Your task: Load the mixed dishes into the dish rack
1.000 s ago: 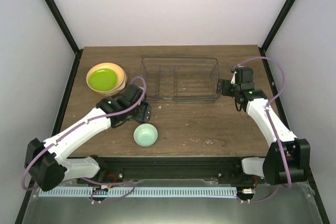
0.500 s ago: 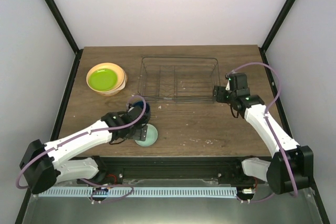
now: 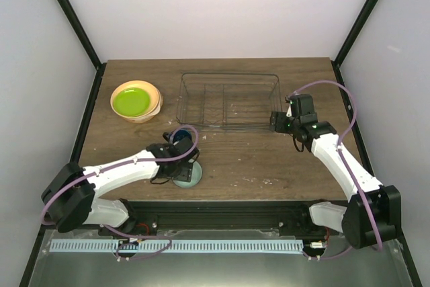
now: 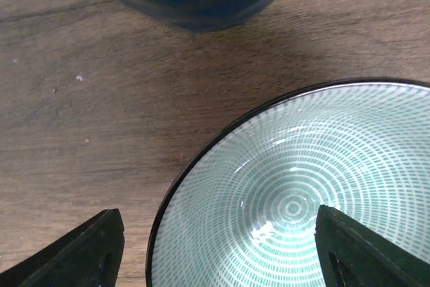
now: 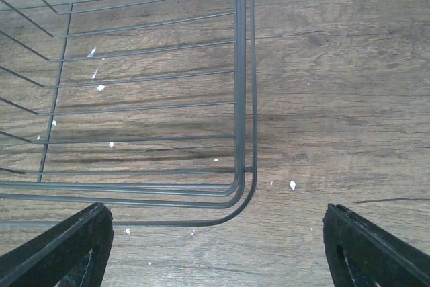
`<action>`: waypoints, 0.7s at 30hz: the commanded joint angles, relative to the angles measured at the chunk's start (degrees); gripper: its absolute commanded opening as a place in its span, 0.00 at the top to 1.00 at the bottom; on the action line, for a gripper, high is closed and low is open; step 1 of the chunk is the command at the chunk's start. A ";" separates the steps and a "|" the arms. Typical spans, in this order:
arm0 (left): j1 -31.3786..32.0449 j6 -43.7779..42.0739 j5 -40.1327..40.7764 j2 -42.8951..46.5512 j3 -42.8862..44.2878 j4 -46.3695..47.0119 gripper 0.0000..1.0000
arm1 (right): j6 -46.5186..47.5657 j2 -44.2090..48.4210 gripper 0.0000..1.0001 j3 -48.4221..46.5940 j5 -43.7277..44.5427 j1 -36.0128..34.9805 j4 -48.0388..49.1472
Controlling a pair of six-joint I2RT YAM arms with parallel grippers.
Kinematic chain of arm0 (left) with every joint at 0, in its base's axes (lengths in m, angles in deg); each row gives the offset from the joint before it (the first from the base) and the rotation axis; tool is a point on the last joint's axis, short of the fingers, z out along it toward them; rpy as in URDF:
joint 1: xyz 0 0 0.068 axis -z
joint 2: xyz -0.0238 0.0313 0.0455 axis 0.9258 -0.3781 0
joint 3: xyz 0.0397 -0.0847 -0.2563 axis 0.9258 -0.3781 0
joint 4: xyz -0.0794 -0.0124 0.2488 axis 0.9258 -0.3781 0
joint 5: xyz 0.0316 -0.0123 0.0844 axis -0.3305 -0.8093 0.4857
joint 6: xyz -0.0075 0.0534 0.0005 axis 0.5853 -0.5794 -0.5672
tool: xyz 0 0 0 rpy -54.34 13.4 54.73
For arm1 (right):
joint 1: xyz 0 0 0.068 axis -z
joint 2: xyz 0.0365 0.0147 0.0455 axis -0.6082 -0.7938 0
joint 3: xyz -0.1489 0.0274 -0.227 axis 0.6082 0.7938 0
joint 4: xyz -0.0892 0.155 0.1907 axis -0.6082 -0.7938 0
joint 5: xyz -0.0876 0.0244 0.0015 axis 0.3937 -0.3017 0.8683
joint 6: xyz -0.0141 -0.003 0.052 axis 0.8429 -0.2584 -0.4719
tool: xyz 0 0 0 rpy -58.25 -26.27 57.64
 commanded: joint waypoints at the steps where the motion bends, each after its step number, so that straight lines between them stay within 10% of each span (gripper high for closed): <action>1: 0.21 0.25 -2.66 -0.76 -2.39 4.38 0.28 | -0.50 0.05 0.13 0.29 -0.17 -0.65 -0.14; 13: 0.24 -1.48 -7.00 0.77 -3.09 7.20 0.99 | -0.65 0.64 0.13 0.43 0.30 -0.80 -0.76; 21: 0.38 -4.70 -14.38 5.46 -1.43 8.68 1.00 | 0.32 1.70 0.13 3.27 -12.30 -0.82 4.15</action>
